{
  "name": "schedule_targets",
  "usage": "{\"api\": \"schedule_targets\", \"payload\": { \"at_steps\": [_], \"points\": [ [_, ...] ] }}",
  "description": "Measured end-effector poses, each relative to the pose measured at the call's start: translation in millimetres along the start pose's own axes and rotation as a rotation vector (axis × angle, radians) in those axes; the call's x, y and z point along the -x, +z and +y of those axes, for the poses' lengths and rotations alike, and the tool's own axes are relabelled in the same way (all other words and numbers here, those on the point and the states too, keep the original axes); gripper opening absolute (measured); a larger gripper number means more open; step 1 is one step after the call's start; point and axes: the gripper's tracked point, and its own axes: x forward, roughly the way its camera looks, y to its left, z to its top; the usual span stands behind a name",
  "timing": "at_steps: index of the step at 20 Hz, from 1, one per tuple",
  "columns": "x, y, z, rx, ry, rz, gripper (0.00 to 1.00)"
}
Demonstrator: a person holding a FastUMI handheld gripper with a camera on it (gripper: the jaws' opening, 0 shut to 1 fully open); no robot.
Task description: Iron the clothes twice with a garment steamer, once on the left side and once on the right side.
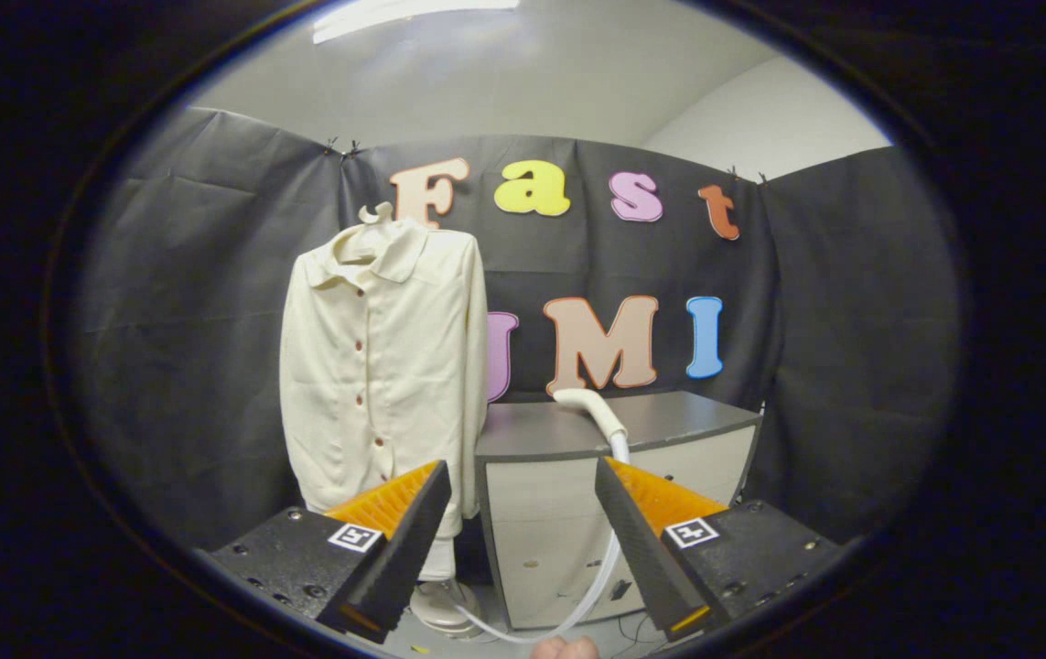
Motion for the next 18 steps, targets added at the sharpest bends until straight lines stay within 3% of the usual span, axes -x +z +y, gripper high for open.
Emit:
{"api": "schedule_targets", "payload": {
  "at_steps": [9, 18],
  "points": [
    [-130.2, -21.7, -57.3, -0.022, 0.039, 0.060, 0.97],
    [-252.5, -48.0, -108.5, 0.007, 0.006, 0.115, 0.97]
  ]
}}
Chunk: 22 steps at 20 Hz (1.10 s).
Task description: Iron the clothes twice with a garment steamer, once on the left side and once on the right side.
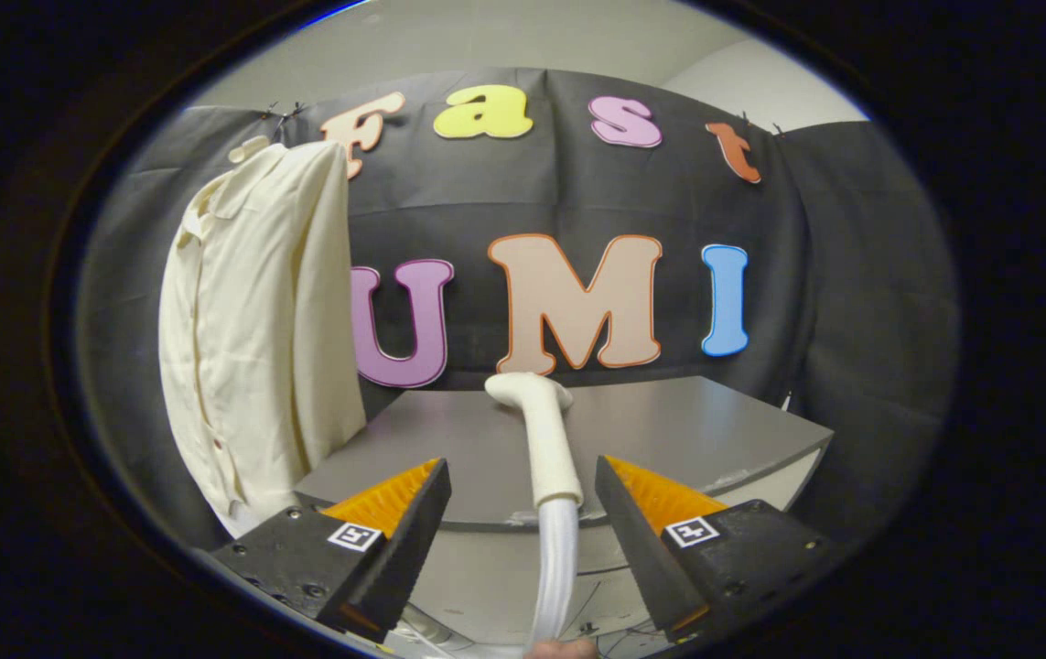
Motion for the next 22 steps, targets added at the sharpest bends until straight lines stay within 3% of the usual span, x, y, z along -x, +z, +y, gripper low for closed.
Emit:
{"api": "schedule_targets", "payload": {
  "at_steps": [7, 10, 14, 15, 19, 22],
  "points": [
    [-74.9, -17.4, -8.3, -0.014, 0.000, 0.087, 0.97],
    [-91.4, -33.4, -6.5, 0.015, 0.009, 0.192, 0.96],
    [-102.6, -25.8, -2.2, 0.008, 0.015, 0.222, 0.96],
    [-100.5, -34.4, 0.9, 0.010, 0.020, 0.245, 0.93],
    [-103.3, -31.2, -12.1, 0.012, -0.033, 0.240, 0.45],
    [-101.4, -30.3, -8.9, 0.045, -0.014, 0.261, 0.42]
  ]
}}
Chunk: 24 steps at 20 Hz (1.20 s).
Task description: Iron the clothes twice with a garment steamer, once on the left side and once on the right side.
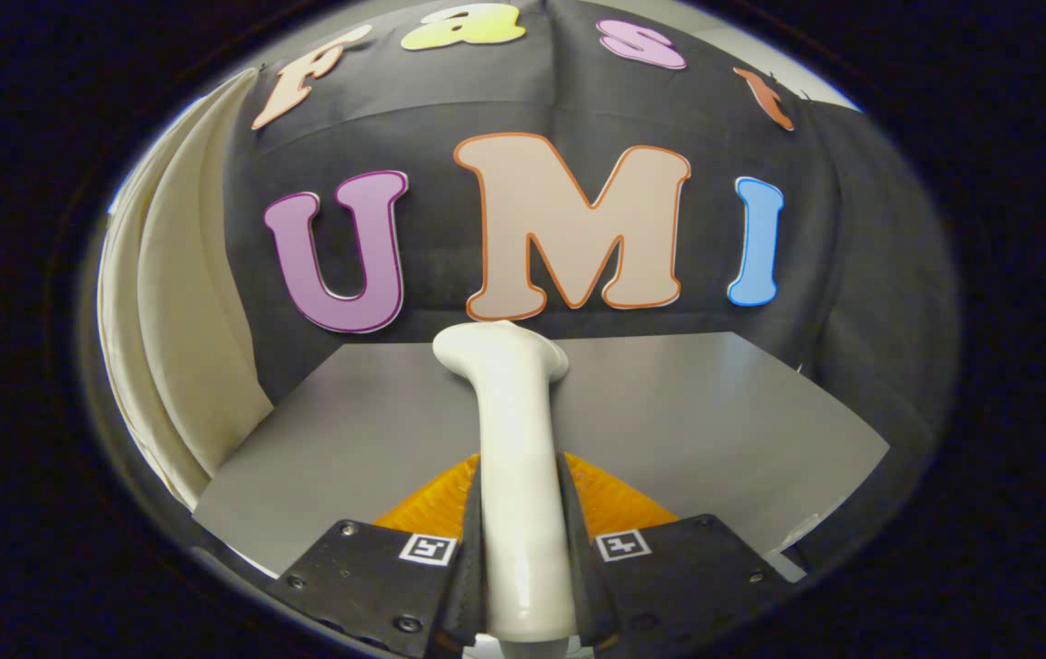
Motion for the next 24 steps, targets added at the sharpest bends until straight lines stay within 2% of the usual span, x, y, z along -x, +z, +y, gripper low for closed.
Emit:
{"api": "schedule_targets", "payload": {
  "at_steps": [2, 5, 8, 11, 13, 18, 24],
  "points": [
    [7.7, -1.2, -1.3, -0.005, 0.008, 0.010, 0.40],
    [28.4, -6.2, 17.5, -0.068, 0.076, 0.000, 0.36],
    [64.9, 6.1, 32.3, -0.090, 0.097, -0.063, 0.36],
    [105.9, 14.2, 62.7, -0.148, 0.168, -0.081, 0.36],
    [140.4, 18.5, 79.7, -0.129, 0.187, -0.098, 0.36],
    [226.8, 11.4, 132.2, -0.106, 0.194, -0.129, 0.35],
    [324.6, 4.9, 229.0, -0.115, 0.162, -0.191, 0.35]
  ]
}}
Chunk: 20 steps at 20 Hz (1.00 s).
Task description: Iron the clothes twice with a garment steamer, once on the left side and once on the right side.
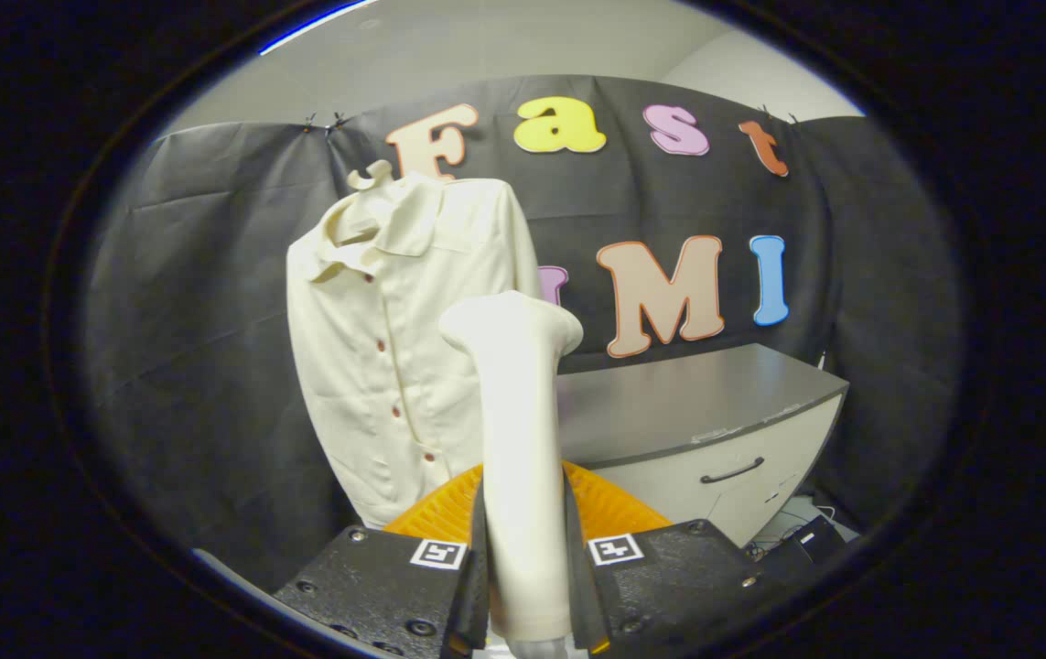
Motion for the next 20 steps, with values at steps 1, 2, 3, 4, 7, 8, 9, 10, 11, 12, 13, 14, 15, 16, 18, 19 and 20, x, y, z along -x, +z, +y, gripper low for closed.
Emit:
{"api": "schedule_targets", "payload": {
  "at_steps": [1, 2, 3, 4, 7, 8, 9, 10, 11, 12, 13, 14, 15, 16, 18, 19, 20],
  "points": [
    [10.9, -0.3, 17.2, 0.000, -0.001, -0.009, 0.35],
    [19.7, 0.4, 34.6, -0.009, 0.000, -0.022, 0.35],
    [26.6, -0.4, 53.2, -0.016, 0.005, -0.024, 0.34],
    [30.6, 0.1, 69.5, -0.021, 0.009, -0.022, 0.34],
    [35.2, 1.9, 111.2, -0.037, 0.027, -0.023, 0.34],
    [35.2, 1.4, 123.8, -0.046, 0.037, -0.020, 0.34],
    [34.6, -0.9, 136.9, -0.050, 0.051, -0.015, 0.34],
    [34.1, 2.0, 150.0, -0.041, 0.066, -0.028, 0.34],
    [32.9, 2.4, 161.4, -0.022, 0.079, -0.031, 0.34],
    [28.6, 4.3, 170.6, 0.000, 0.091, -0.043, 0.34],
    [19.3, 1.9, 177.5, 0.016, 0.099, -0.033, 0.34],
    [8.6, -1.9, 184.1, 0.023, 0.105, -0.018, 0.34],
    [-2.4, -7.6, 192.9, 0.021, 0.117, -0.004, 0.34],
    [-13.7, -10.0, 202.7, 0.018, 0.134, 0.001, 0.34],
    [-33.8, -6.0, 226.5, 0.012, 0.176, -0.012, 0.34],
    [-43.7, -1.3, 236.0, 0.017, 0.191, -0.030, 0.34],
    [-54.7, 2.5, 244.7, 0.028, 0.199, -0.049, 0.34]
  ]
}}
